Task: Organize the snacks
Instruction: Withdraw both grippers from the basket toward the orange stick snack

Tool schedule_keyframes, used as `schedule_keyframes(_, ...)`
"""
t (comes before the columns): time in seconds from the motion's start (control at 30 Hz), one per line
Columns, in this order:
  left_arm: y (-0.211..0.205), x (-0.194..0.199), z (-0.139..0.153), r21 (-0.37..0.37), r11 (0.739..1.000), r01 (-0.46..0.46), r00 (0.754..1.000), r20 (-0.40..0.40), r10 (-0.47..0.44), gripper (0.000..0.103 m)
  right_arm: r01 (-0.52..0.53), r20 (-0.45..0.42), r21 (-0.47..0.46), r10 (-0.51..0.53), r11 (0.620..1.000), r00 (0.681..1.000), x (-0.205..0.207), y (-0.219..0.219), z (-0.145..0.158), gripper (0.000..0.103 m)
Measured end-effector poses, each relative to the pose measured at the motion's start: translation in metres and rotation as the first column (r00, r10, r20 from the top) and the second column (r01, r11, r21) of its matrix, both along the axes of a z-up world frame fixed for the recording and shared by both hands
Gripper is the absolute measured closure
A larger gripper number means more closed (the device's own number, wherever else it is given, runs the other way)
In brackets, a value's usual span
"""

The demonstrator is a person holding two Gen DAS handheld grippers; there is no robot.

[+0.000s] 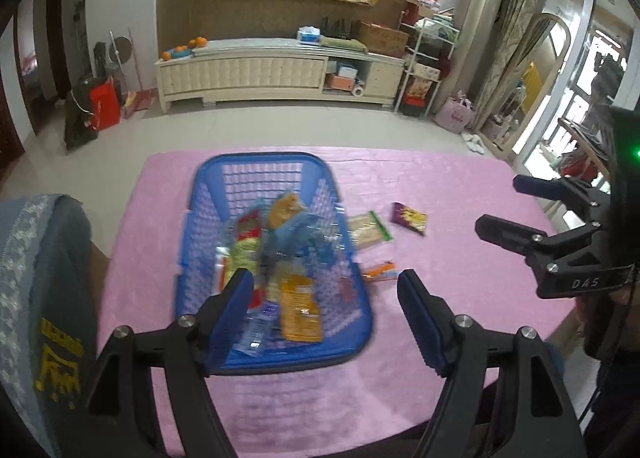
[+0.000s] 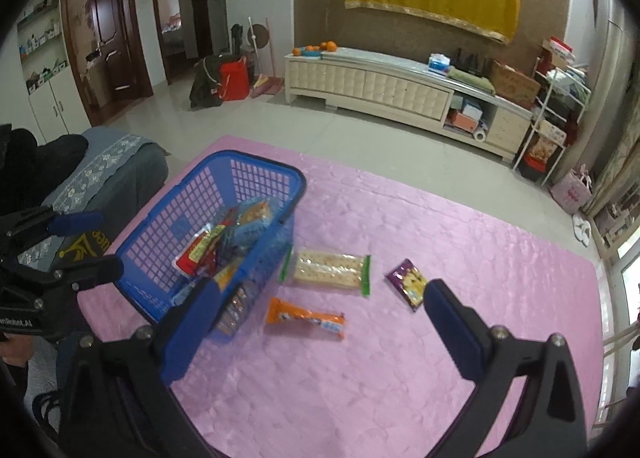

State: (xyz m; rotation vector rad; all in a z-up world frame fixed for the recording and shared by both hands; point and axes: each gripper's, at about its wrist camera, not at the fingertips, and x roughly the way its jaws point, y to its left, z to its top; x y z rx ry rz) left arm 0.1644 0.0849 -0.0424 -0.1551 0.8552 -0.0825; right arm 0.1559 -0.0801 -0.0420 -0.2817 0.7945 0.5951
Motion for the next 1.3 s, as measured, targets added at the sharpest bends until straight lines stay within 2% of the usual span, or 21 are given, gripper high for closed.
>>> schedule_keyframes(0.17, -0.031, 0.004, -0.004, 0.011, 1.0, 0.012, 1.0, -0.006, -0.012, 0.03, 0.009, -0.006, 0.0, -0.009, 1.0, 1.0, 0.0, -0.025, -0.005, 0.0)
schedule_keyframes(0.33, -0.057, 0.005, -0.016, -0.042, 0.999, -0.01, 0.999, -0.043, 0.008, 0.03, 0.025, -0.01, 0.011, -0.025, 1.0, 1.0, 0.002, -0.049, -0.012, 0.0)
schedule_keyframes(0.53, -0.094, 0.013, -0.035, -0.036, 0.998, -0.056, 0.993, -0.104, 0.052, 0.03, 0.038, -0.033, 0.025, -0.037, 0.999, 0.999, 0.007, -0.075, -0.029, 0.0)
schedule_keyframes(0.63, -0.107, 0.018, -0.044, -0.073, 0.993, -0.095, 0.989, -0.123, 0.086, 0.03, 0.039, -0.058, 0.021, -0.037, 0.999, 0.998, 0.011, -0.084, -0.039, 0.0)
schedule_keyframes(0.8, -0.122, 0.024, -0.067, -0.094, 0.967, -0.238, 0.964, -0.144, 0.223, 0.03, 0.043, -0.061, 0.008, -0.042, 0.999, 0.997, 0.021, -0.097, -0.057, 0.0)
schedule_keyframes(0.9, -0.13, 0.03, -0.082, -0.094, 0.942, -0.321, 0.94, -0.153, 0.305, 0.03, 0.062, -0.062, 0.007, -0.061, 0.998, 0.996, 0.032, -0.106, -0.07, 0.0)
schedule_keyframes(1.03, -0.133, 0.038, -0.103, -0.145, 0.904, -0.402, 0.908, -0.193, 0.372, 0.03, 0.05, -0.079, -0.007, -0.051, 0.999, 0.996, 0.049, -0.112, -0.089, 0.0)
schedule_keyframes(1.13, -0.139, 0.051, -0.124, -0.127, 0.889, -0.44, 0.881, -0.255, 0.4, 0.03, 0.036, -0.089, -0.01, -0.037, 0.999, 0.995, 0.064, -0.115, -0.104, 0.0)
schedule_keyframes(1.3, -0.146, 0.07, -0.153, -0.095, 0.858, -0.505, 0.842, -0.275, 0.465, 0.03, 0.023, -0.084, -0.036, -0.026, 0.999, 0.996, 0.079, -0.113, -0.133, 0.0)
